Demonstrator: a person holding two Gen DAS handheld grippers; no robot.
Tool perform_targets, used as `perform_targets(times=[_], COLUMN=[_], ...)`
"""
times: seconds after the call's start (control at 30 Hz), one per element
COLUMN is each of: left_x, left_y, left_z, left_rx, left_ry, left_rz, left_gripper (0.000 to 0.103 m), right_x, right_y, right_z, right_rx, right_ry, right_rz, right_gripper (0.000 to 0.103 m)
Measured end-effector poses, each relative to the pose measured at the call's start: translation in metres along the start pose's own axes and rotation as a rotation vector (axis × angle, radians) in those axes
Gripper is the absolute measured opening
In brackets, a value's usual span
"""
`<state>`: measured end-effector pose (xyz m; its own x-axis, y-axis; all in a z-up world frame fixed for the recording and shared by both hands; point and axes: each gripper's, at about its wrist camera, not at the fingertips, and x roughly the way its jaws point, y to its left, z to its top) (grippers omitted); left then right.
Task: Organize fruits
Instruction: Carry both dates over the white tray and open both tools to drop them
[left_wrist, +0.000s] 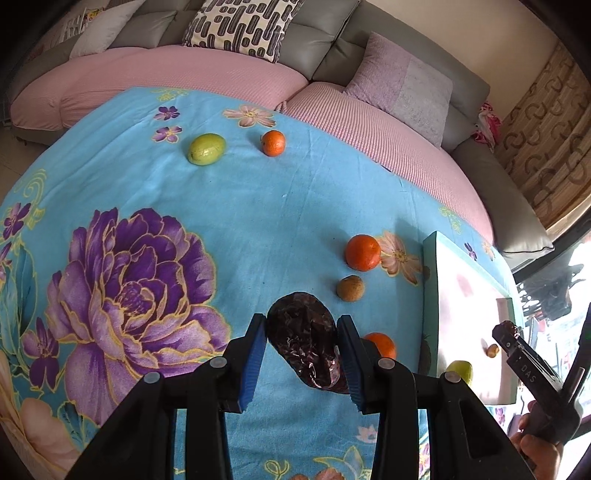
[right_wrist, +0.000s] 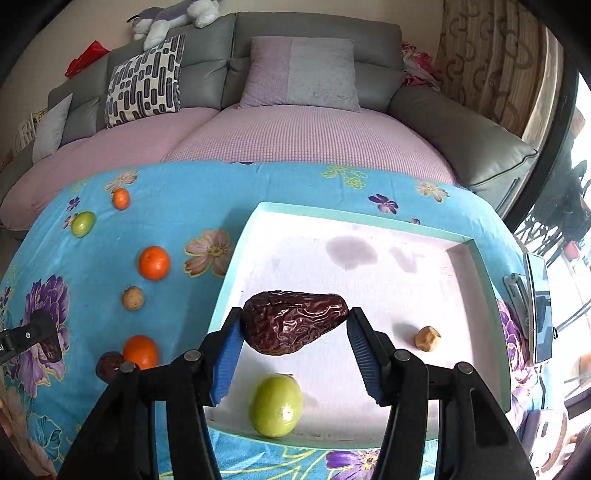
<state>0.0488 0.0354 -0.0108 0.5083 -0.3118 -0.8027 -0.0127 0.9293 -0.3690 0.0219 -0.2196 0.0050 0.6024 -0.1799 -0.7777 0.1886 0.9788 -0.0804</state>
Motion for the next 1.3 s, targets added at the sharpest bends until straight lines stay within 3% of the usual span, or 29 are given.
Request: perform_targets(times=[0.13,0.33,0.63,1.3], left_x=[0.005,0.020,0.052,0.084], left_y=[-0.035,-0.096,-0.172,-0.187], left_z=[0.004,0.008,-0.004,-0.029], left_rx=[0.085,0.227,0.388,0.478], left_ry=[0.011,0.023,0.070,0.087], left_rz=[-0.041,-0.090,-0.156,-0.118], left_gripper=[0.041,0.041,0.041,0.041], right_x=[0.011,0.017,0.023,0.026], right_y=[-0.036,-0.082,-0.124,-0.141], right_z=[0.001,0.003,-0.006,-0.027], right_rx=[0.075,0.183,0.282,0.309], right_ry=[0.027,0.035,0.083,0.172], right_rz=[-0.075,-0.119,-0.188,-0.190], right_gripper=[0.058,0.058,0.058,0.059])
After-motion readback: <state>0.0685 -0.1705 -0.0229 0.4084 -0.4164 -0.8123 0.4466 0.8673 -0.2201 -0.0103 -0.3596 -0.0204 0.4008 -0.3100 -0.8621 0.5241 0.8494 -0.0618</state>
